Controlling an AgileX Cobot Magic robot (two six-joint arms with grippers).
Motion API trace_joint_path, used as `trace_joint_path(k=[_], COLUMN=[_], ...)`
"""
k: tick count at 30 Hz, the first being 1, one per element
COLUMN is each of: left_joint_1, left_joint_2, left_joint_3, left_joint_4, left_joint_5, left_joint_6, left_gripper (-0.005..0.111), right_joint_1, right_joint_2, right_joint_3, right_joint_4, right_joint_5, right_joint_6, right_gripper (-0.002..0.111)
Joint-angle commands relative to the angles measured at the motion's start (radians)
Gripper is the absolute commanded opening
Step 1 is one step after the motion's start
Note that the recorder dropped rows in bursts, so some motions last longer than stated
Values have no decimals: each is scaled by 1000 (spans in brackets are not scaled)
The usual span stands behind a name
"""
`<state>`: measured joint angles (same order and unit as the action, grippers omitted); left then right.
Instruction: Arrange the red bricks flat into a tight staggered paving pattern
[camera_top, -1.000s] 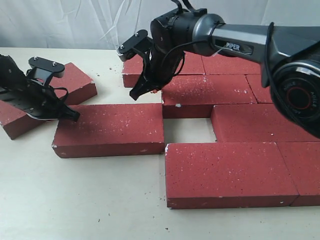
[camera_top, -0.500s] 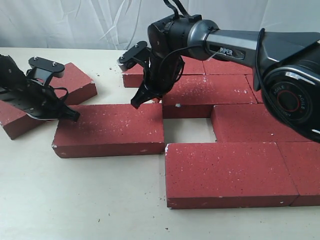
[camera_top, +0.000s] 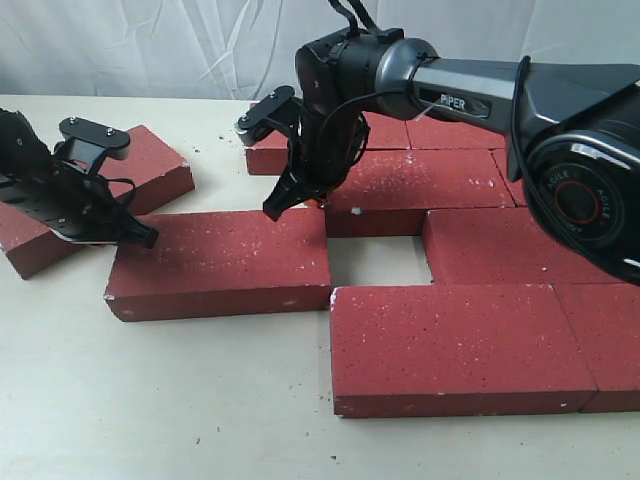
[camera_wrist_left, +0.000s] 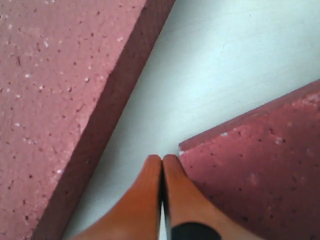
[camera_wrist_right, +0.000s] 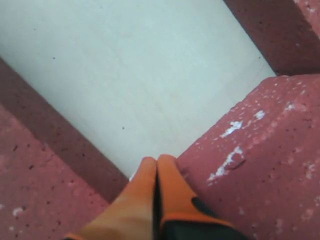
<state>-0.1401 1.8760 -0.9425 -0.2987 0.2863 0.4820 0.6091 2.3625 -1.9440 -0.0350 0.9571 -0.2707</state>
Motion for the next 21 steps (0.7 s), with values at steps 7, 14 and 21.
trace_joint_path(k=[7, 14, 21], left_joint_1=[-1, -1, -1], left_joint_2=[-12, -12, -12], left_joint_3=[-3, -3, -3], left_joint_4=[12, 8, 8], left_joint_5=[-2, 0, 0], left_joint_6=[-2, -4, -4], left_gripper=[0, 0, 0], right_joint_1=[-1, -1, 18], right_joint_2=[-8, -26, -134], right_joint_3=[-5, -5, -5], right_joint_4=[-18, -44, 141], right_joint_5=[1, -28, 155], right_joint_6=[-23, -21, -119], right_gripper=[-1, -1, -1])
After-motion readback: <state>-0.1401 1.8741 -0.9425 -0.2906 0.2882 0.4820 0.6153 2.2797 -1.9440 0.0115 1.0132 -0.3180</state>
